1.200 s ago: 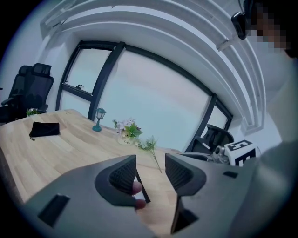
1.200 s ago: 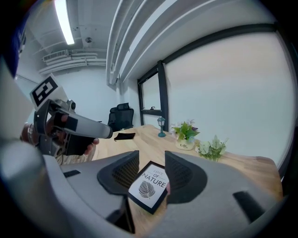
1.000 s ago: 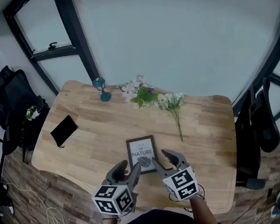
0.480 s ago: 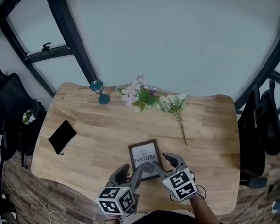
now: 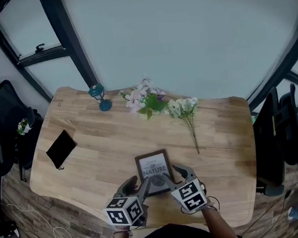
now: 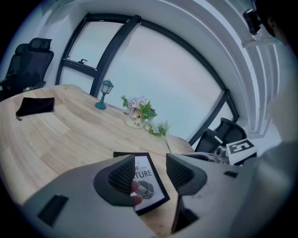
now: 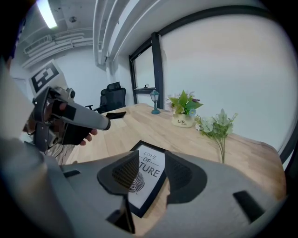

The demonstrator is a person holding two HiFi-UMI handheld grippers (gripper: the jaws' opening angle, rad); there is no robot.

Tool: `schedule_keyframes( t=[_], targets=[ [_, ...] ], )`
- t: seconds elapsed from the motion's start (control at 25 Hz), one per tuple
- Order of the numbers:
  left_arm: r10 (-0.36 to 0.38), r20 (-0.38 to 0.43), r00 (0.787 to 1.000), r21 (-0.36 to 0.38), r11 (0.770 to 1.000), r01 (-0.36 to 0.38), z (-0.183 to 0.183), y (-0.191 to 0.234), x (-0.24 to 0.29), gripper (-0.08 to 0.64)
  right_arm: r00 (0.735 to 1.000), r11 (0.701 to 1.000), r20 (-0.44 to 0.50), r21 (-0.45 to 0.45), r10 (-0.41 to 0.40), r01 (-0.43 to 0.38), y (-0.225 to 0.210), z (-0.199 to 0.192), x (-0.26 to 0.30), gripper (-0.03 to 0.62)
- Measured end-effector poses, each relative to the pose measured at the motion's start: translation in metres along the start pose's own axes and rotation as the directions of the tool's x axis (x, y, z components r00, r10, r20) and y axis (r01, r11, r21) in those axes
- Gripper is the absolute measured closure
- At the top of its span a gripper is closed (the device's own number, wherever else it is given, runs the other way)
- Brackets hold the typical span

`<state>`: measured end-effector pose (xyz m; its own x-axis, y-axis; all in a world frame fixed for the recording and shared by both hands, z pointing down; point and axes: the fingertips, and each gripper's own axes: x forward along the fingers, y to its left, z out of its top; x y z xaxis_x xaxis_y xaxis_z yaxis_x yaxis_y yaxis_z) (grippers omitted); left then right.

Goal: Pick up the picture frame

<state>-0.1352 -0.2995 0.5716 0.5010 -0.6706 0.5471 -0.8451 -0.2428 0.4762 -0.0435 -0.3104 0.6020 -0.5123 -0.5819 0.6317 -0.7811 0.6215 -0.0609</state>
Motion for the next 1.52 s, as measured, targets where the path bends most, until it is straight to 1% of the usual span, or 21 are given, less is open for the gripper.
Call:
schedule_keyframes(
  t=[0.28, 0.68, 0.88, 1.08, 1.36, 1.52],
  targets=[
    [0.012, -0.052, 0.999, -0.022, 1.000, -0.013, -0.012, 0.020, 0.014, 0.359, 0.997, 1.000, -0.073, 0.026, 0.009, -0.008, -0.002, -0.021, 0.022, 0.445],
    [0.030, -0.095, 0.995, -0.075, 0.997, -0.037, -0.029, 0.043, 0.033, 0.359, 0.988, 0.998, -0.153, 0.059, 0.010, -0.001, -0.011, -0.045, 0.046, 0.445],
    [0.034, -0.126, 0.991, -0.098, 0.994, -0.046, -0.040, 0.053, 0.043, 0.359, 0.983, 0.997, -0.182, 0.076, 0.007, 0.007, -0.017, -0.055, 0.054, 0.445],
    [0.035, -0.157, 0.987, -0.104, 0.993, -0.052, -0.052, 0.059, 0.052, 0.359, 0.978, 0.995, -0.210, 0.095, 0.010, 0.010, -0.020, -0.064, 0.061, 0.445],
    [0.059, -0.212, 0.976, -0.129, 0.988, -0.087, -0.072, 0.072, 0.062, 0.359, 0.971, 0.994, -0.240, 0.105, 0.011, 0.015, -0.026, -0.074, 0.071, 0.445],
    [0.062, -0.231, 0.971, -0.122, 0.988, -0.092, -0.078, 0.073, 0.068, 0.359, 0.967, 0.992, -0.253, 0.128, 0.020, 0.012, -0.026, -0.079, 0.075, 0.445]
  ],
)
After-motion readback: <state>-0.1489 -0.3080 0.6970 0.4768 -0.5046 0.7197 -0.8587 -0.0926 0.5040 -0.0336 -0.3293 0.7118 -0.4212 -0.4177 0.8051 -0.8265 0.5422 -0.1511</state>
